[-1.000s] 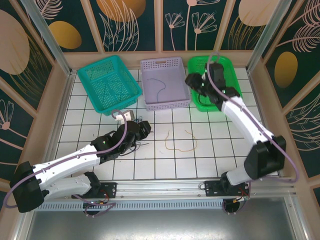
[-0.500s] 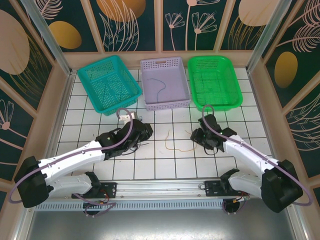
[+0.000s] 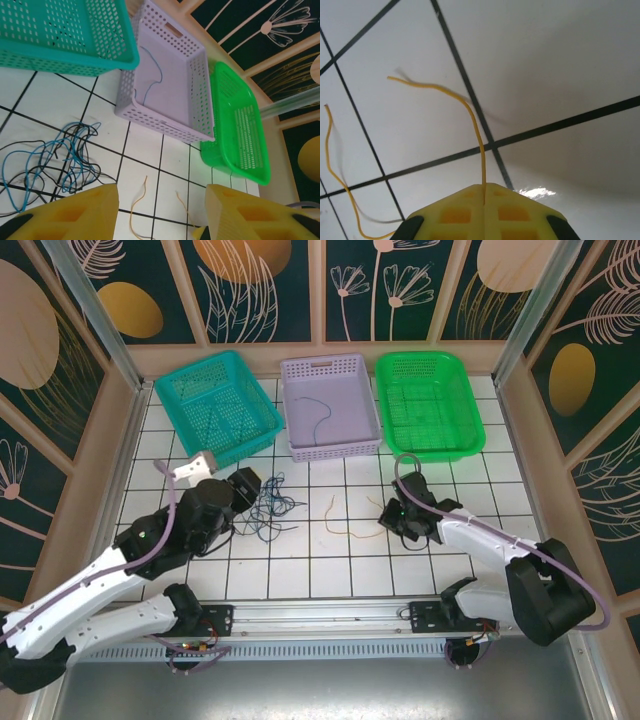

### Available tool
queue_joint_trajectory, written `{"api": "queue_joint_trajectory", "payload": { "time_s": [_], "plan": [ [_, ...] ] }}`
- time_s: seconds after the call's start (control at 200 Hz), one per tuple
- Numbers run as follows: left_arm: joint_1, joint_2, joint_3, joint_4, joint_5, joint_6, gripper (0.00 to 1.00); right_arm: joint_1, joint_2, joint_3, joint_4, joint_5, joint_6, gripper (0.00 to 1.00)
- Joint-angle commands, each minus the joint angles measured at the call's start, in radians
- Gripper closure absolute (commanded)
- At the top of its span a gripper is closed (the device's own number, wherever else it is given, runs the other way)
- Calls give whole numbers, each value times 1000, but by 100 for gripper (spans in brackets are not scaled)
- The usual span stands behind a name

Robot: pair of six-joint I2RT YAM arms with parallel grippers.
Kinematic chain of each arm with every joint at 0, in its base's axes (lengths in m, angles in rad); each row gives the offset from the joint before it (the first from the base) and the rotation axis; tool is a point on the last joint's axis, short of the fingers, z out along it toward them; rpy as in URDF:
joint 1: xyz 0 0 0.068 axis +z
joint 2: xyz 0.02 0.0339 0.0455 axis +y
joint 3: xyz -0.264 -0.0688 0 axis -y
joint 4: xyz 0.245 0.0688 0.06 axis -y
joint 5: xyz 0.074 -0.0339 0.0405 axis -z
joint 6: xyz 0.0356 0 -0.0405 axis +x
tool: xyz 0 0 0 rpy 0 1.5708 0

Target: Untangle the cables

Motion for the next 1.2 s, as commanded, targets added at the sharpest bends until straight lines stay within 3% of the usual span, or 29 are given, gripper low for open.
{"api": "queue_joint_trajectory", "payload": {
  "time_s": [0.0,0.285,0.515,0.816,1.196],
  "plan": [
    [1,-1,-23,-46,-38,-20,51,-6,-70,64,-49,116,-33,100],
    [0,92,-77,82,72,23,50,-62,-182,344,-222,285,-187,100],
    [0,182,-83,217,151,67,51,-299,-124,584,-181,163,-287,100],
    [0,298,-64,339,242,105,51,-549,168,833,32,-57,-192,100],
    [1,340,-73,369,257,105,51,-594,621,1068,151,-120,-52,100]
  ]
}}
